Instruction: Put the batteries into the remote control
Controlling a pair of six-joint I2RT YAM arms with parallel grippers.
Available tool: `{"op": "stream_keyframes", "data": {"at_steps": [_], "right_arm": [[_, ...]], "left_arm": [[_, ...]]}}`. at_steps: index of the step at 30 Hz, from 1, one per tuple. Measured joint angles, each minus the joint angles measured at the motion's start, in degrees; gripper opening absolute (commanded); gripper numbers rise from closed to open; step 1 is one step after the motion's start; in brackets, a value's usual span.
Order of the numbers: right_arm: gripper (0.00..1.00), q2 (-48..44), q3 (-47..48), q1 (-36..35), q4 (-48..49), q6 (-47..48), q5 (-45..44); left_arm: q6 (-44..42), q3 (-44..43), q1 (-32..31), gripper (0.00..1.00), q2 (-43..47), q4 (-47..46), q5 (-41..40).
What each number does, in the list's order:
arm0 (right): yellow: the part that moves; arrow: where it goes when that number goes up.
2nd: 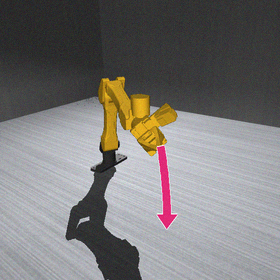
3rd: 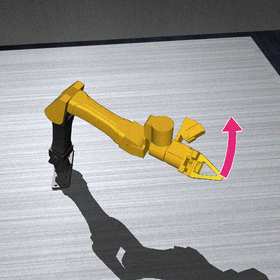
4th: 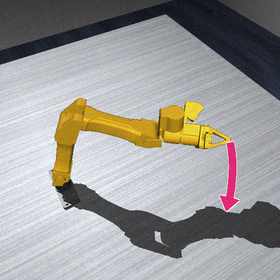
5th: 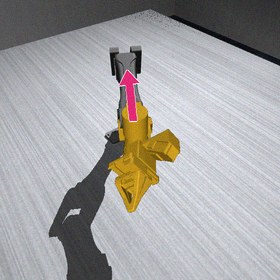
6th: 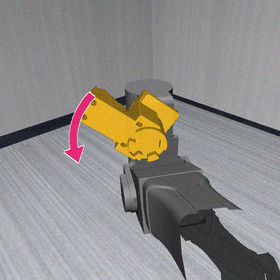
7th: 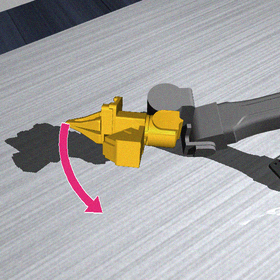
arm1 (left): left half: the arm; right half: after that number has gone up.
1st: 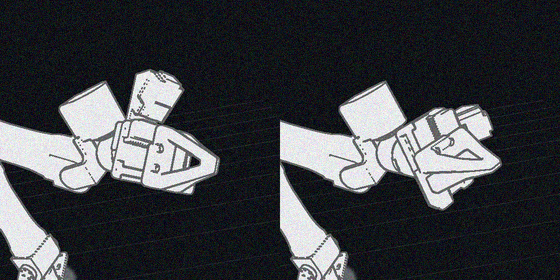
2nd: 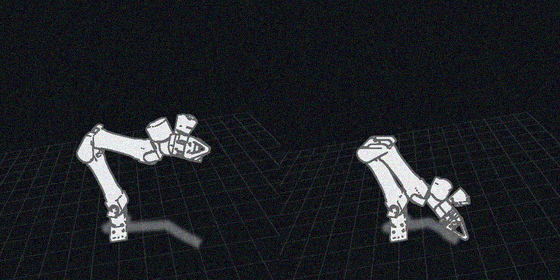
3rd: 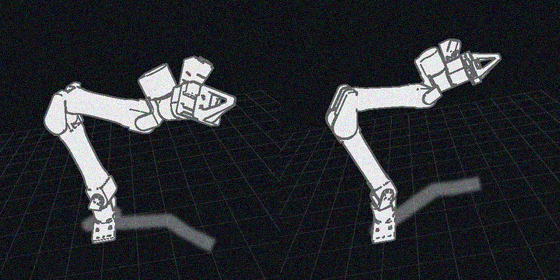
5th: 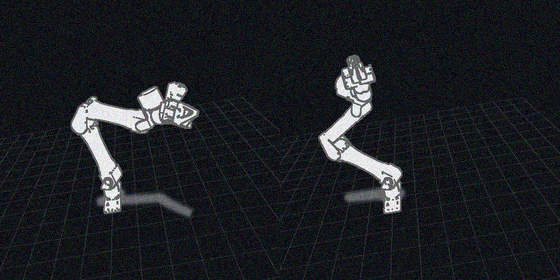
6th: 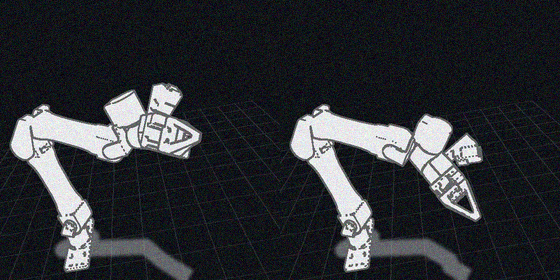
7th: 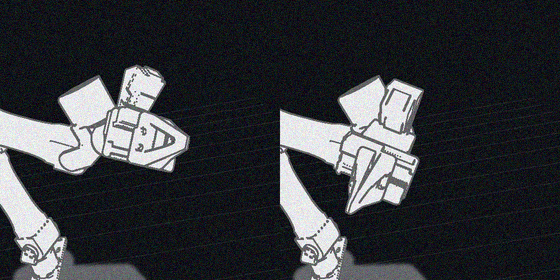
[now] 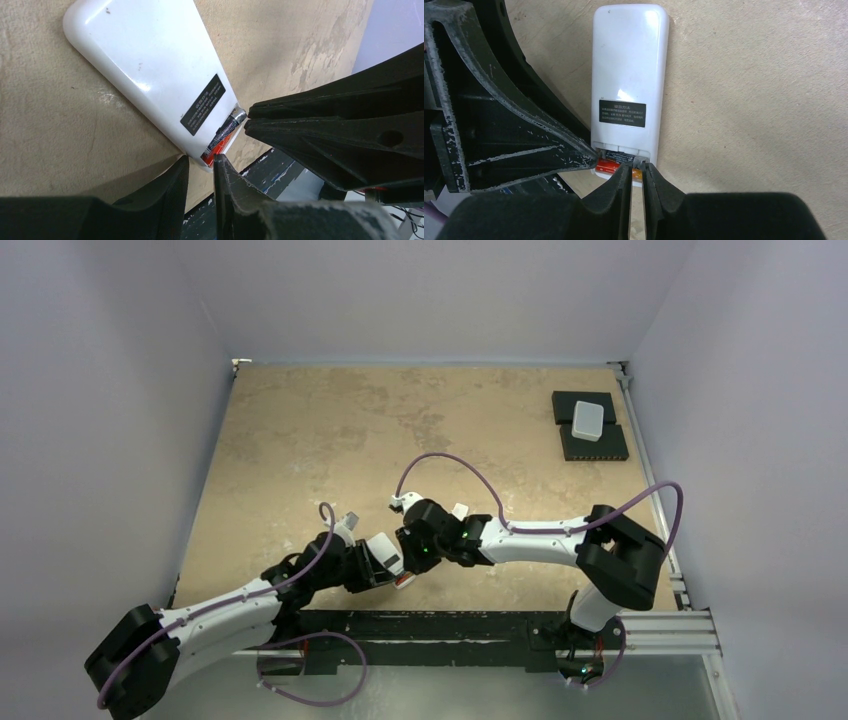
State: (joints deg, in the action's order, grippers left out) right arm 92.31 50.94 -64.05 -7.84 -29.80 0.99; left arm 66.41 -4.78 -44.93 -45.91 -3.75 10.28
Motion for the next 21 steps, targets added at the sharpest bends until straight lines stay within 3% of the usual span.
{"op": "stream_keyframes", "data": {"at_steps": [21], "right_arm": [[0.19, 1.33, 1.01, 0.00, -0.66, 0.02, -0.48]], "left_arm": [[-0.02, 0.00, 0.00, 0.24, -0.48, -0.02, 0.00]]}}
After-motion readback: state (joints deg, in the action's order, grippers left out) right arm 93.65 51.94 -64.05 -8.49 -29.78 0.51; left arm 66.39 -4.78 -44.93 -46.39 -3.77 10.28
